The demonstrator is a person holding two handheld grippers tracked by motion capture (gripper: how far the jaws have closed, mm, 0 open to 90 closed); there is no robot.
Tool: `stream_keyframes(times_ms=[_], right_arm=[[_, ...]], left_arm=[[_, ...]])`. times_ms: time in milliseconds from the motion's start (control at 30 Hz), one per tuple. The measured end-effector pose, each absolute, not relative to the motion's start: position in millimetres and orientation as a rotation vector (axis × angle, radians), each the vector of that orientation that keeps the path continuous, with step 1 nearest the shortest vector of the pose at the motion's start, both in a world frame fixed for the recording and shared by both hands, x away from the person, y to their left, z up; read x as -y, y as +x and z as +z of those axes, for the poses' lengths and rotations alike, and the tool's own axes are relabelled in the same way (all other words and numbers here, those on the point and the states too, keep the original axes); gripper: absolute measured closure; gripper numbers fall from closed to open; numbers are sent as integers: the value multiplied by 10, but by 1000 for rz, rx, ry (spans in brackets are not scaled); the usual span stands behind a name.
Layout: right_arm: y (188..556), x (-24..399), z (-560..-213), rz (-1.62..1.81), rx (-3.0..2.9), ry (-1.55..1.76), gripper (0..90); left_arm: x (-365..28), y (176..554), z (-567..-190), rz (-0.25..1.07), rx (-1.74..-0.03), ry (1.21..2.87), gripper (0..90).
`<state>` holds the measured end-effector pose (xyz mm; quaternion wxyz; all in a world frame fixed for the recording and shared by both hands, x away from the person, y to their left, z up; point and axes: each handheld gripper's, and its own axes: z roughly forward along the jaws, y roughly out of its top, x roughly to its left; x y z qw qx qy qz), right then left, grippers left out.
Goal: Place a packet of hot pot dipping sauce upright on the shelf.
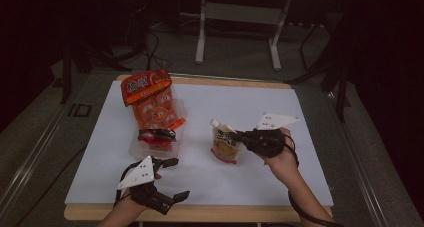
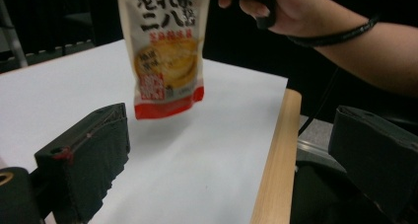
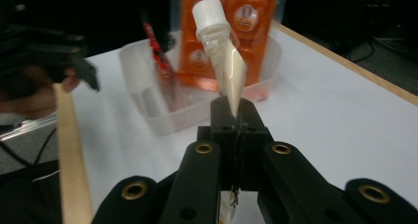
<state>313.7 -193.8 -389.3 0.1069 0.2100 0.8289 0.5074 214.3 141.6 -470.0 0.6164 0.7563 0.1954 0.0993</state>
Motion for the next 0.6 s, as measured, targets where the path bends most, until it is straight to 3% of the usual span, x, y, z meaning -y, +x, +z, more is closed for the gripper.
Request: stream_keyframes(times_ms=[367,600], right_arm=[[2854,1877,-3776,1543,-2487,475,891],[2701,1775,-3722,1592,-2522,385,891]], left_arm=[[-1342,2249,-4554,207,-406,1741,46],[-1240,2326,-4449,206,-368,1768,148]])
